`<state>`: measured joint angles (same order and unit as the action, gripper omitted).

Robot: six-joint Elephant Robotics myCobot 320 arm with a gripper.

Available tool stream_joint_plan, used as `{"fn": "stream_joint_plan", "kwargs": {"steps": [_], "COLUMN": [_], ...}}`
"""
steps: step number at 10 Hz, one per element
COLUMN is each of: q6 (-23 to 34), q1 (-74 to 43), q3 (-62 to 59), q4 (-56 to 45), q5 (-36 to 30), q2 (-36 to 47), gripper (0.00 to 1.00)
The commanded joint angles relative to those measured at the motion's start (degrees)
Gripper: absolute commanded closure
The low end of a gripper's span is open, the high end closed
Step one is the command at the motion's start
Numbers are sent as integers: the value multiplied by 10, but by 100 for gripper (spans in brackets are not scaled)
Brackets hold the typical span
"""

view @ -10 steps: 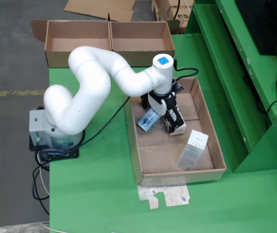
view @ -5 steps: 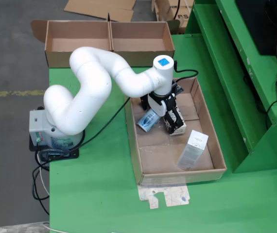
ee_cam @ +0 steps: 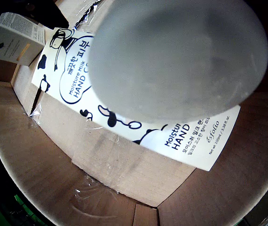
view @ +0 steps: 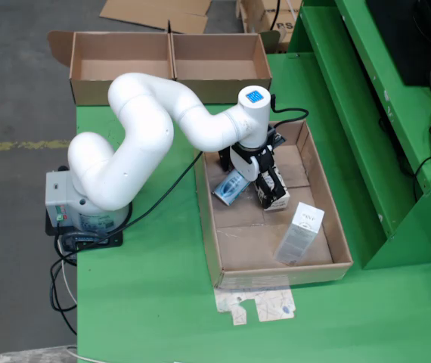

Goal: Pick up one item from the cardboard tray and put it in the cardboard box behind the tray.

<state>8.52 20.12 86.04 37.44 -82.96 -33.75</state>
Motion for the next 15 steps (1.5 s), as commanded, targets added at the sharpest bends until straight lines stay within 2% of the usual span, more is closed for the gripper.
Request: {"fn": "stream_joint_plan", "kwargs": {"steps": [1, 11, 15], "q6": [-2, -2, -2], "q1": [-2, -2, -2], "q3": [-16, -16, -16], "q4": [7, 7, 7], "q5": [-2, -2, -2], "q2": [12, 12, 12], "gripper": [0, 0, 40]}}
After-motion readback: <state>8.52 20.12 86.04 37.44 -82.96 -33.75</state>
